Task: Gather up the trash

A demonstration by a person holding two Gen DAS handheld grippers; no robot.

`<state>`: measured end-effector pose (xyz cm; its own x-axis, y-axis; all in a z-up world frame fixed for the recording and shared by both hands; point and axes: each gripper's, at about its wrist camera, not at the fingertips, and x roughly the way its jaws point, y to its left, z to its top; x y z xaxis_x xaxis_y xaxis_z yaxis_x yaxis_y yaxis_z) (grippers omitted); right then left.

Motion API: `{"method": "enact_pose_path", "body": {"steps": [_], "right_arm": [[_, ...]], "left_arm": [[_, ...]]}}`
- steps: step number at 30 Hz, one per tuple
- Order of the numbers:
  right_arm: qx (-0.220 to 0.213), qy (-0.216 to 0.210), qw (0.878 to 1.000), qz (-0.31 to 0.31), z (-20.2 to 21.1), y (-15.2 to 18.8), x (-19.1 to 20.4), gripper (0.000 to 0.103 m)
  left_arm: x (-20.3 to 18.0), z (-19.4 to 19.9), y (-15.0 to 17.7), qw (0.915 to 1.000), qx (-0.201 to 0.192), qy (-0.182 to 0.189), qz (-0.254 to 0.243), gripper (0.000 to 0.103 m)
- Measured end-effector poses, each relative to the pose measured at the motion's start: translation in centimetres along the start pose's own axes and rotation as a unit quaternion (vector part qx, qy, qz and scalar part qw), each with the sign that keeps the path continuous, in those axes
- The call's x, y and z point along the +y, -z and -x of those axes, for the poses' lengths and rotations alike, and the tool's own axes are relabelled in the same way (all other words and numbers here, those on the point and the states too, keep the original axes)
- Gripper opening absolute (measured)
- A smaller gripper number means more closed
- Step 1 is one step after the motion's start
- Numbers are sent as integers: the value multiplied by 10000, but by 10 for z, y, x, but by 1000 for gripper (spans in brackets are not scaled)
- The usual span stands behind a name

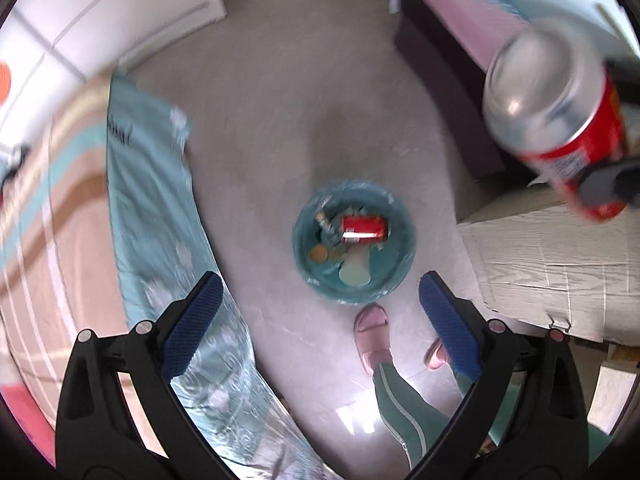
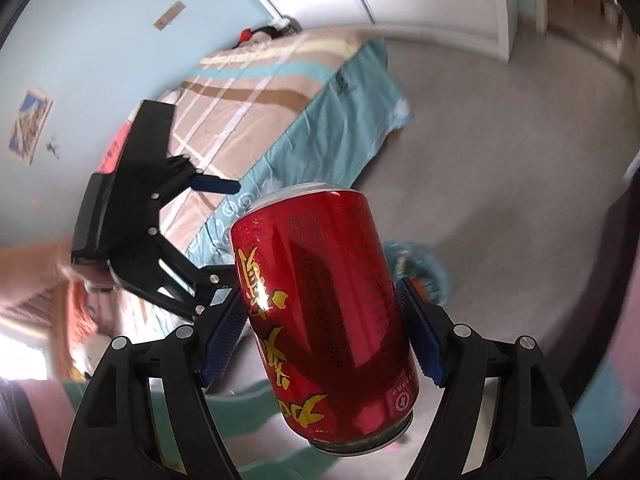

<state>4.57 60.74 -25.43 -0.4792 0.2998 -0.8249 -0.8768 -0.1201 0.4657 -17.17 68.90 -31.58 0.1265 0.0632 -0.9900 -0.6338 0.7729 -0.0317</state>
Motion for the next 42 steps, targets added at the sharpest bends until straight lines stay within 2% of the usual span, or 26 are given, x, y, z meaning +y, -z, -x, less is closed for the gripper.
{"method": "enact_pose_path", "body": {"steps": [4,8,9,11,15,21,24,27,30,33,36,39,42], "right_arm": [[349,65,9991,-227,-81,-1,-12,75],[582,250,9973,-371,-128,1,-24,75],[645,294,9966,-422,-135,1,-27,75],[721,442,9949,-547,-149,-2,-34,84],[588,487,9954,-580,-139,-6,-36,85],[218,529,9967,-579,-80,-14,-14,87],[-235,532,9967,-562,-22,-13,10,88],[-902,501,9923,-681,52,0,35,91],[-1620,684,9802,-915,135,31,56,93],[-2002,1038,9673,-1165,195,69,69,93],[-2389,1419,9483,-1536,250,120,80,93],[-2701,1795,9256,-1951,294,176,90,93],[-3079,2203,8938,-2406,330,246,101,94]], "left_arm": [[12,-37,18,9996,169,24,232,96],[25,-69,27,9988,349,54,334,96],[26,-74,28,9987,378,63,350,96],[28,-79,31,9984,412,104,360,96],[30,-82,34,9987,427,111,272,96],[31,-58,31,9995,284,-94,96,96],[22,-27,25,9997,105,-223,-37,96],[6,13,16,9992,-129,-294,-238,96],[-21,52,4,9977,-384,-111,-553,96],[-57,87,-7,9930,-623,75,-1004,96],[-98,118,-15,9849,-857,156,-1496,96],[-149,146,-18,9730,-1108,205,-2015,96],[-207,172,-19,9586,-1335,360,-2490,96]]}}
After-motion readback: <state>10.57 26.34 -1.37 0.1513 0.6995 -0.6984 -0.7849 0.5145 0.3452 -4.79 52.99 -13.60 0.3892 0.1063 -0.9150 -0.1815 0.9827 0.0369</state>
